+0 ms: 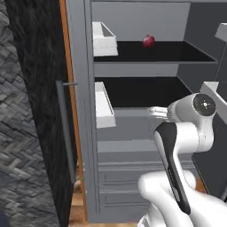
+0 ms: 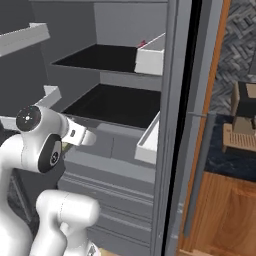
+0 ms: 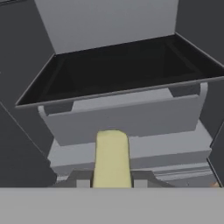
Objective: Pick the egg and butter from the fridge and place them by the bowl for mixing.
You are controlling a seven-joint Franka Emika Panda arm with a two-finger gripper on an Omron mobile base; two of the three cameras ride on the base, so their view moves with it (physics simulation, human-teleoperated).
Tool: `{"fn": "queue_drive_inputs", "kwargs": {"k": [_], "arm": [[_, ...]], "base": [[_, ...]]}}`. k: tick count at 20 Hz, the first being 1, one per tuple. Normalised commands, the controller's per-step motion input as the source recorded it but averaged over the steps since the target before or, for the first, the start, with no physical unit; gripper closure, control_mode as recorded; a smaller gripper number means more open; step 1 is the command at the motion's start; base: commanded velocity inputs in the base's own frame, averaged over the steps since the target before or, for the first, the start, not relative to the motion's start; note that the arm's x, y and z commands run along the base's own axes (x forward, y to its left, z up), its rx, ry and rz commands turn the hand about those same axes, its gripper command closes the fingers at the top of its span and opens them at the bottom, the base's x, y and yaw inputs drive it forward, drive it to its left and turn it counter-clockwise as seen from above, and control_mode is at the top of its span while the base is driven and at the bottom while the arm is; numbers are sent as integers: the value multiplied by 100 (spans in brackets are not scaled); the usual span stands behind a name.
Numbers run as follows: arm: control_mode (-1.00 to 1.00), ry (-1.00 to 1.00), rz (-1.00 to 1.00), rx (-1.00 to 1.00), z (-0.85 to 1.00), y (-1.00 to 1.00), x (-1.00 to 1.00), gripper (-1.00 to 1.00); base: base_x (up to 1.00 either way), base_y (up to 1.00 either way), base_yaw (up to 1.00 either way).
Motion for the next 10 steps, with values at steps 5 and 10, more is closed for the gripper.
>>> {"fn": "queue_drive_inputs", "kwargs": {"k": [5, 10], "arm": [[100, 0, 0, 0, 0, 0, 0, 100], [100, 0, 0, 0, 0, 0, 0, 100]], "base": [[-83, 0, 0], [-91, 0, -8]]}}
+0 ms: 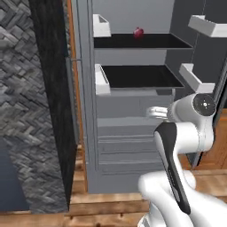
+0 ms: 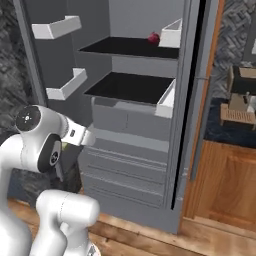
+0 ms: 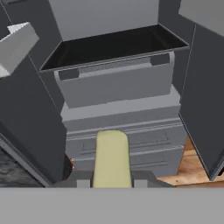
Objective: Pick the egg and butter from the fridge and place them by the bowl for mixing.
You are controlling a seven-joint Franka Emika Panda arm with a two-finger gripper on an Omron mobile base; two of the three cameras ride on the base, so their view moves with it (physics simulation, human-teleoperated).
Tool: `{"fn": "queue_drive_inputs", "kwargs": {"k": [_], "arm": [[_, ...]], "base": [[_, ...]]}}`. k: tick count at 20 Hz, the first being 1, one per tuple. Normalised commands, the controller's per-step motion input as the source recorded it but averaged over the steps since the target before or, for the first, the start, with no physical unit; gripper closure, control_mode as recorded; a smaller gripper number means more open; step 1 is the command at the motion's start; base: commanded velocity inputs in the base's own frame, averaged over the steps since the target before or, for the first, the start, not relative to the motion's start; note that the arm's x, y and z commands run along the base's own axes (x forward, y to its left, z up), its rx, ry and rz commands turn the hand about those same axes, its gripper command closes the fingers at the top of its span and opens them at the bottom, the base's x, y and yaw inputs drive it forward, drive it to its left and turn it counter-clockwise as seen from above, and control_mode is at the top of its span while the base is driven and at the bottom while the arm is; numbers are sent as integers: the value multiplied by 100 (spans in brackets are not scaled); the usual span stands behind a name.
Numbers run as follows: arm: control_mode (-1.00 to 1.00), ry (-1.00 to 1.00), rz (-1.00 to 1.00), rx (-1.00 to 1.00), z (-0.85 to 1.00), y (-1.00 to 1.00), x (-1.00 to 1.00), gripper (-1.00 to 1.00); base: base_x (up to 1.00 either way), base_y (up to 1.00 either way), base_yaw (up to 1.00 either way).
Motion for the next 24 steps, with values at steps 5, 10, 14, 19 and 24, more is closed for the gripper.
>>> {"fn": "queue_drive_inputs", "kwargs": {"k": [5, 10, 14, 19, 24], "arm": [[100, 0, 0, 0, 0, 0, 0, 100], [100, 0, 0, 0, 0, 0, 0, 100], [100, 0, 0, 0, 0, 0, 0, 100], [100, 0, 0, 0, 0, 0, 0, 100], [100, 0, 0, 0, 0, 0, 0, 100]], "base": [[-44, 14, -60], [-12, 17, -87], [0, 13, -92], [-2, -3, -73], [6, -21, -60]]}}
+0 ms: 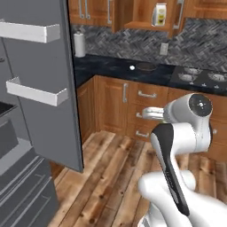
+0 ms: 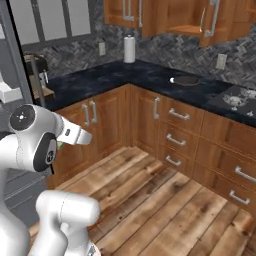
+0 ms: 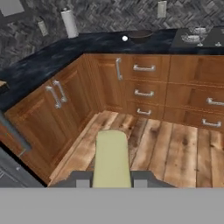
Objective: Pick the egg and butter from the fridge and place them by the bowl for mixing.
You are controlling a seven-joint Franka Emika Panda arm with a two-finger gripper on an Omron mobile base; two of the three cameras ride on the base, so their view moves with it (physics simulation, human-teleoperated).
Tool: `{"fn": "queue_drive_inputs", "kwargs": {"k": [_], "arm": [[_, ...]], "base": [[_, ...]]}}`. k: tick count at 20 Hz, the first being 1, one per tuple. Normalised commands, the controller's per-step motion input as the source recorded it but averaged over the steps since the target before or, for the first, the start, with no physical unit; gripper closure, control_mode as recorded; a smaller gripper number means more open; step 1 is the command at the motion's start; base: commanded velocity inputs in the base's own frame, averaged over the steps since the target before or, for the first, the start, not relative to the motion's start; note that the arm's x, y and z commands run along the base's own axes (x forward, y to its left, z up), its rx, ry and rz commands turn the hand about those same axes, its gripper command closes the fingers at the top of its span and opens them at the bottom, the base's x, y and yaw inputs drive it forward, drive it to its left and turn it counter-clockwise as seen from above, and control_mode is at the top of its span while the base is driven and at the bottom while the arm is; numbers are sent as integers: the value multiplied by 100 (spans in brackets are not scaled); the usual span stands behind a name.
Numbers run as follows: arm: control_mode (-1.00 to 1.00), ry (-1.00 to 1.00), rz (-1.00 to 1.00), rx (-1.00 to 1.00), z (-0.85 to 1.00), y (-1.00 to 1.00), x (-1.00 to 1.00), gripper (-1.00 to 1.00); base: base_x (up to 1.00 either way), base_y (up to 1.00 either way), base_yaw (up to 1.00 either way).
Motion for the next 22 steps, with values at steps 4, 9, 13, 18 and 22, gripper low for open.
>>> {"fn": "queue_drive_inputs", "kwargs": {"k": [4, 9, 13, 18, 22], "arm": [[100, 0, 0, 0, 0, 0, 0, 100], [100, 0, 0, 0, 0, 0, 0, 100], [100, 0, 0, 0, 0, 0, 0, 100], [100, 0, 0, 0, 0, 0, 0, 100], [100, 0, 0, 0, 0, 0, 0, 100]], "base": [[37, -12, -37], [60, -3, -23], [78, -5, -4], [88, -18, 6], [92, -16, 7]]}}
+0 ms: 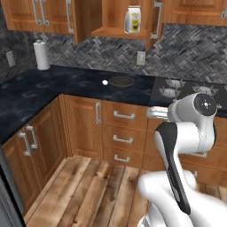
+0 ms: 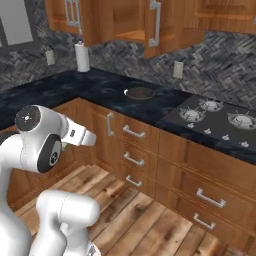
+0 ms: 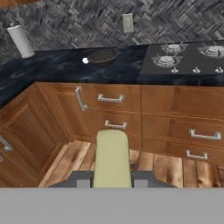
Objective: Pick the egg and butter from the fridge and place them by the bowl for mixing.
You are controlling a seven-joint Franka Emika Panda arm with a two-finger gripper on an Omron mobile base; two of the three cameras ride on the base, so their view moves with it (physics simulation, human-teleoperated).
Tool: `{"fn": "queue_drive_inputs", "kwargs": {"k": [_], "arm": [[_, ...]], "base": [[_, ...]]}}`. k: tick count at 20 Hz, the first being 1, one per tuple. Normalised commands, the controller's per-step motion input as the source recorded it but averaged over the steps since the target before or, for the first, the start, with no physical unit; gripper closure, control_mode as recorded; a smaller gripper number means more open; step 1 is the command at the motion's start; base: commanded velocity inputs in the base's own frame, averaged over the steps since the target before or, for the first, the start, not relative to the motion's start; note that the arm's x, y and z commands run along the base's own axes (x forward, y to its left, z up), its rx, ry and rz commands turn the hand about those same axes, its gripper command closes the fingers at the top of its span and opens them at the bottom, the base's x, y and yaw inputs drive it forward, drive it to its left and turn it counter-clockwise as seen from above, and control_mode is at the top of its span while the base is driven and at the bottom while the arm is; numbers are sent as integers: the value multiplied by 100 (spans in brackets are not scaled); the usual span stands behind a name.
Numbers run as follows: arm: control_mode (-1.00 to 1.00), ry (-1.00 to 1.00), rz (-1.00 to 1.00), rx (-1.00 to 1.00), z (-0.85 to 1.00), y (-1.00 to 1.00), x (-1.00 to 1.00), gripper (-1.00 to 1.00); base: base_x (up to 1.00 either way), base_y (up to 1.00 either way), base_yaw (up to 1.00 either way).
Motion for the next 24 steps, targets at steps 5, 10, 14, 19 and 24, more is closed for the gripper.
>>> {"fn": "queue_drive_inputs", "kwargs": {"k": [5, 10, 14, 19, 24], "arm": [[100, 0, 0, 0, 0, 0, 0, 100], [100, 0, 0, 0, 0, 0, 0, 100], [100, 0, 0, 0, 0, 0, 0, 100], [100, 0, 0, 0, 0, 0, 0, 100], [100, 0, 0, 0, 0, 0, 0, 100]], "base": [[93, -5, 11], [87, 0, 31], [80, 0, 38], [90, 1, 13], [79, 18, -20]]}}
